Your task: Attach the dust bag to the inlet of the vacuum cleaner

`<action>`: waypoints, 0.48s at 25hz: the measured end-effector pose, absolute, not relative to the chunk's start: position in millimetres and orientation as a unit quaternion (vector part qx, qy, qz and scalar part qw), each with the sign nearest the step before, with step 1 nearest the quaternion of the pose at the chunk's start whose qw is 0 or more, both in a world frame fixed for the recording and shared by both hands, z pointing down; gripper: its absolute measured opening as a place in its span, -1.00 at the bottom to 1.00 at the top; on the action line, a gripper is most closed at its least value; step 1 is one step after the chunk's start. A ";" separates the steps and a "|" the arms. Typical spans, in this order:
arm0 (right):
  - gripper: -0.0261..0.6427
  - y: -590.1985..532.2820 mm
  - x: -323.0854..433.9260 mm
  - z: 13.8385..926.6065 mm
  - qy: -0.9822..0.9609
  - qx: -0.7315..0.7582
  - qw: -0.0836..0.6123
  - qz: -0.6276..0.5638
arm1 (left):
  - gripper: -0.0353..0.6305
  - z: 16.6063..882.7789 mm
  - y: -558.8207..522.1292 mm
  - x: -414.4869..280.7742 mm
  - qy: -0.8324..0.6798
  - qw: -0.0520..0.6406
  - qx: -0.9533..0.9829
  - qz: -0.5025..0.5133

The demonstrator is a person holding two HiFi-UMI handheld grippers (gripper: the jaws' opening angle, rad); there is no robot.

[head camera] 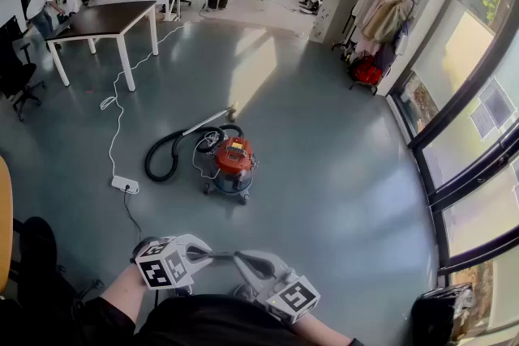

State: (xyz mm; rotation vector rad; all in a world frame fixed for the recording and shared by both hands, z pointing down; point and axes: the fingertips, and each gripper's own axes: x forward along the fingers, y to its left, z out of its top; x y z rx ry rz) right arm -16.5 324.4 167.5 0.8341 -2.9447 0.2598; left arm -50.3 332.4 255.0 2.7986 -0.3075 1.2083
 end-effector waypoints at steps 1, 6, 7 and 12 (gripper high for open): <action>-0.94 324.1 -16.6 167.4 -0.958 0.272 0.034 0.086 | -0.78 255.4 332.6 -50.1 -0.100 0.039 0.913 0.394; -0.94 322.6 -14.8 167.7 -0.957 0.275 0.033 0.088 | -0.78 256.2 332.4 -46.9 -0.096 0.039 0.913 0.395; -0.94 322.0 -14.4 167.5 -0.957 0.275 0.033 0.088 | -0.78 256.4 331.9 -46.3 -0.096 0.039 0.913 0.395; -0.94 319.5 -11.3 167.9 -0.956 0.276 0.028 0.093 | -0.78 257.3 328.8 -42.8 -0.094 0.038 0.912 0.397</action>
